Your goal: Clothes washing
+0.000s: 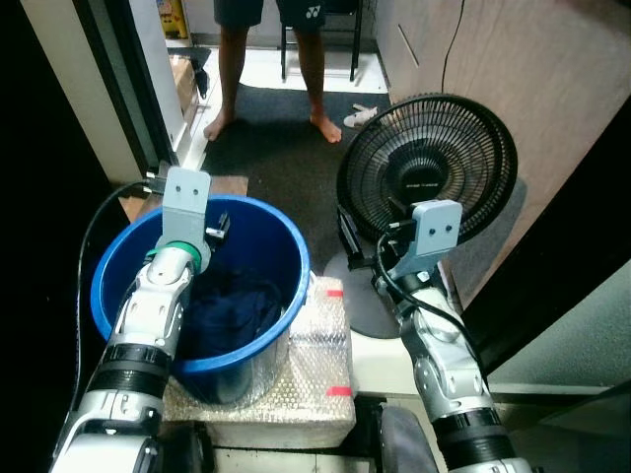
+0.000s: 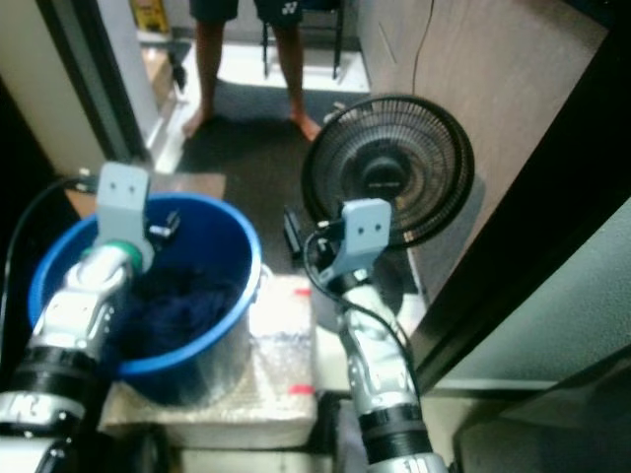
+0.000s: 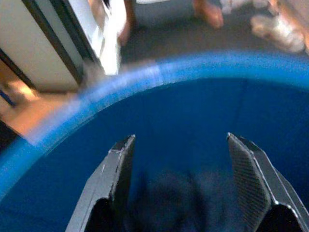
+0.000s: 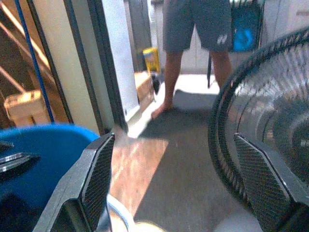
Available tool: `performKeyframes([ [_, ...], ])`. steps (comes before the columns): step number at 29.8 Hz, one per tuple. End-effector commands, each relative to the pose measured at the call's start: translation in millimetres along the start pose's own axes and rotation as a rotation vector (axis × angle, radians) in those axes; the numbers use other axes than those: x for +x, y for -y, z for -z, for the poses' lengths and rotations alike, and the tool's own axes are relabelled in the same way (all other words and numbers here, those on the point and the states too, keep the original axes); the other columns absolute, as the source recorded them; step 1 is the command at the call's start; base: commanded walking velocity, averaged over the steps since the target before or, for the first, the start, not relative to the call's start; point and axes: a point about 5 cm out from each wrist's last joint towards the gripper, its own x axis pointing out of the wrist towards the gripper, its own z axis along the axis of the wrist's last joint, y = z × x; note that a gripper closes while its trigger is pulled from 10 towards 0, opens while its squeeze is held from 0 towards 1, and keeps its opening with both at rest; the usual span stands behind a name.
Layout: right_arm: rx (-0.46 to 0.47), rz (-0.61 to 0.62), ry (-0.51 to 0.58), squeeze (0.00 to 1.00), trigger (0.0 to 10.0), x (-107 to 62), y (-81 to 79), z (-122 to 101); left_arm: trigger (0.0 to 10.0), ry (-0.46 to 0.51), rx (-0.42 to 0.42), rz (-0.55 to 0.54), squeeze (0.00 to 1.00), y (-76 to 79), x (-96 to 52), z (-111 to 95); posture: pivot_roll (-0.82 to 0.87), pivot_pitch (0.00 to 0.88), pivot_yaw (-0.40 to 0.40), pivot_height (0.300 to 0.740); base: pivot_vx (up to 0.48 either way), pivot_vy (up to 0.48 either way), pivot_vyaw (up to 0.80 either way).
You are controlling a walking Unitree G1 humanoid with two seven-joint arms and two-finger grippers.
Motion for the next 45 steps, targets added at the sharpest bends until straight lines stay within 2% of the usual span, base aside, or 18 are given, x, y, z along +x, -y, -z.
performKeyframes([
  [1,0.0,-0.005,-0.034,0.0,10.0,-1.7,0.8,6.2,10.0,-0.056,-0.014,0.019,0.0,-0.2,1.1,9.3,0.04,0.23,-0.009,0.519,0.0,0.0,0.0],
  [3,-0.006,-0.002,-0.044,0.0,10.0,-2.0,3.1,7.6,10.0,-0.102,-0.032,0.061,0.0,2.0,1.5,16.9,0.04,0.252,-0.009,0.519,0.0,0.0,0.0],
  [5,-0.016,0.009,-0.057,0.0,10.0,-3.8,8.5,9.7,10.0,-0.202,-0.029,0.152,0.0,8.7,-3.7,39.5,0.05,0.278,-0.008,0.519,0.0,0.0,0.0],
  [7,-0.016,0.009,-0.057,0.0,10.0,-3.8,8.5,9.7,10.0,-0.202,-0.029,0.152,0.0,8.7,-3.7,39.5,0.05,0.278,-0.008,0.519,0.0,0.0,0.0],
  [13,-0.022,0.02,-0.061,0.0,10.0,-6.6,11.5,10.1,10.0,-0.332,0.03,0.202,0.0,12.4,-18.6,73.8,0.06,0.289,-0.008,0.519,0.0,0.0,0.0],
  [15,-0.023,0.013,-0.058,0.0,10.0,-8.1,9.1,9.9,10.0,-0.459,-0.046,0.205,0.0,13.3,-32.1,96.1,0.06,0.281,-0.006,0.519,0.0,0.0,0.0],
  [20,-0.024,0.003,-0.052,0.0,10.0,-7.8,6.3,8.7,10.0,-0.538,-0.152,0.201,0.0,14.1,-43.9,111.1,0.06,0.278,-0.005,0.519,0.0,0.0,0.0],
  [22,-0.025,-0.003,-0.043,0.0,10.0,-7.2,4.4,6.8,10.0,-0.598,-0.252,0.186,0.0,14.1,-55.6,123.5,0.06,0.267,0.0,0.519,0.0,0.0,0.0],
  [25,-0.026,-0.005,-0.037,0.0,10.0,-7.2,3.8,5.6,10.0,-0.62,-0.284,0.191,0.0,15.7,-62.7,128.3,0.06,0.267,0.0,0.519,0.0,0.0,0.0],
  [27,-0.026,-0.005,-0.031,0.0,10.0,-7.9,3.2,4.6,10.0,-0.637,-0.291,0.214,0.0,20.2,-75.0,135.4,0.06,0.261,0.003,0.519,0.0,0.0,0.0],
  [30,-0.026,-0.005,-0.03,0.0,10.0,-8.1,3.1,4.5,10.0,-0.64,-0.286,0.223,0.0,21.5,-78.2,137.1,0.06,0.261,0.003,0.519,0.0,0.0,0.0],
  [31,-0.025,-0.005,-0.029,0.0,10.0,-8.2,3.1,4.6,5.1,-0.64,-0.277,0.226,0.0,22.0,-80.1,139.1,0.06,0.261,0.004,0.519,0.0,0.0,0.0],
  [32,-0.025,-0.005,-0.029,0.0,10.0,-8.2,3.1,4.6,5.1,-0.64,-0.277,0.226,0.0,22.0,-80.1,139.1,0.06,0.261,0.004,0.519,0.0,0.0,0.0],
  [33,-0.024,-0.004,-0.029,0.0,10.0,-8.3,2.9,4.5,2.0,-0.641,-0.268,0.227,0.0,22.2,-82.1,139.6,0.06,0.262,0.004,0.519,0.0,0.0,0.0],
  [34,-0.024,-0.004,-0.029,0.0,10.0,-8.3,2.9,4.5,2.0,-0.641,-0.268,0.227,0.0,22.2,-82.1,139.6,0.06,0.262,0.004,0.519,0.0,0.0,0.0],
  [35,-0.023,-0.003,-0.028,0.0,10.0,-8.5,2.8,4.3,0.0,-0.635,-0.263,0.231,0.0,22.8,-83.4,139.3,0.06,0.263,0.005,0.519,0.0,0.0,0.0],
  [41,-0.022,0.002,-0.022,0.0,10.0,-8.8,3.1,2.5,0.0,-0.589,-0.277,0.287,0.0,31.8,-88.6,127.8,0.06,0.264,0.006,0.519,0.0,0.0,0.0],
  [45,-0.022,0.003,-0.02,0.0,10.0,-9.1,3.1,1.8,0.0,-0.576,-0.24,0.295,0.0,33.7,-91.5,125.0,0.06,0.266,0.006,0.519,0.0,0.0,0.0],
])
